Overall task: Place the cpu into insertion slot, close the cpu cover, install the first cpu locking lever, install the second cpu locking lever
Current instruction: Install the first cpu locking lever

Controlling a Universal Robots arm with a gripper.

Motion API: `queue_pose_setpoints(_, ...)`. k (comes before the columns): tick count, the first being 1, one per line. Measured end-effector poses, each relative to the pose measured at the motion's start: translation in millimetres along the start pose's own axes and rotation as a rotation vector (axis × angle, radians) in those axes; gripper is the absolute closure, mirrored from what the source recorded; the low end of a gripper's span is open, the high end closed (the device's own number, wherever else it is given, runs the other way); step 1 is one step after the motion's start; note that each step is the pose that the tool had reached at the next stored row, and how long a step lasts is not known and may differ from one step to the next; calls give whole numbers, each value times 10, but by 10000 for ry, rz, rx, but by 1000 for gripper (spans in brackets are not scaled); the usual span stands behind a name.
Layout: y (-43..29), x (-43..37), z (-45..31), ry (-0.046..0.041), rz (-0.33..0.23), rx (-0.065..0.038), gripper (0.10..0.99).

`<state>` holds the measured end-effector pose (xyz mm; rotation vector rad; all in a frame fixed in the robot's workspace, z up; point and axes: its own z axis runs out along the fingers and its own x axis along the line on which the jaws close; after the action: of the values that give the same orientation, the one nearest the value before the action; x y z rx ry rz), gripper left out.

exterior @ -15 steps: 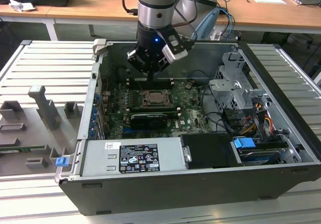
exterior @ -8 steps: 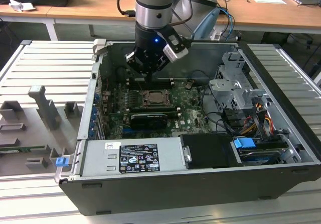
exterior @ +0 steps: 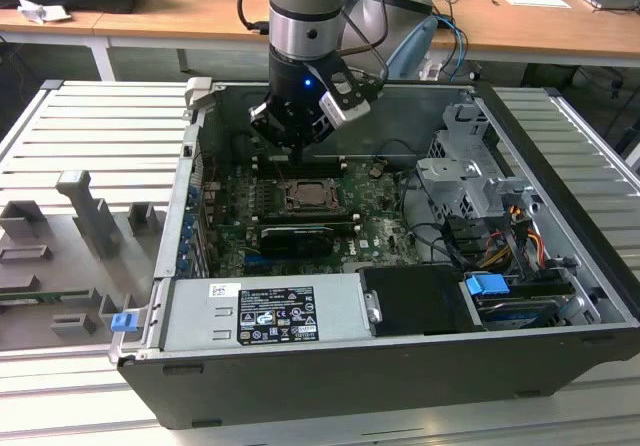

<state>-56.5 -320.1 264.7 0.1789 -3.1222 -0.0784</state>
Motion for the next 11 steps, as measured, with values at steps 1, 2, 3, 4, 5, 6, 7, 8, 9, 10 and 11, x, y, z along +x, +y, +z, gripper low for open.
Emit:
queue_pose_setpoints(1, 0, 0, 1, -6, 109, -1, 980)
queue_pose_setpoints(2, 1, 3, 2, -12, 201, -4, 980)
queue_pose_setpoints(3, 1, 4, 2, -13, 209, -5, 980)
queue_pose_setpoints(4, 2, 18, 2, -14, 211, -4, 980)
queue_pose_setpoints(5, 6, 52, 2, -14, 209, -4, 980)
queue_pose_setpoints(6, 9, 80, 3, -17, 210, -2, 980)
queue_pose_setpoints(7, 12, 105, 3, -20, 210, -3, 980)
queue_pose_setpoints(8, 13, 113, 4, -23, 210, -3, 980)
queue_pose_setpoints(9, 14, 116, 0, -21, 210, -1, 980)
queue_pose_setpoints(10, 14, 118, -12, -20, 212, 1, 980)
queue_pose_setpoints(11, 15, 119, -19, -22, 216, -1, 980)
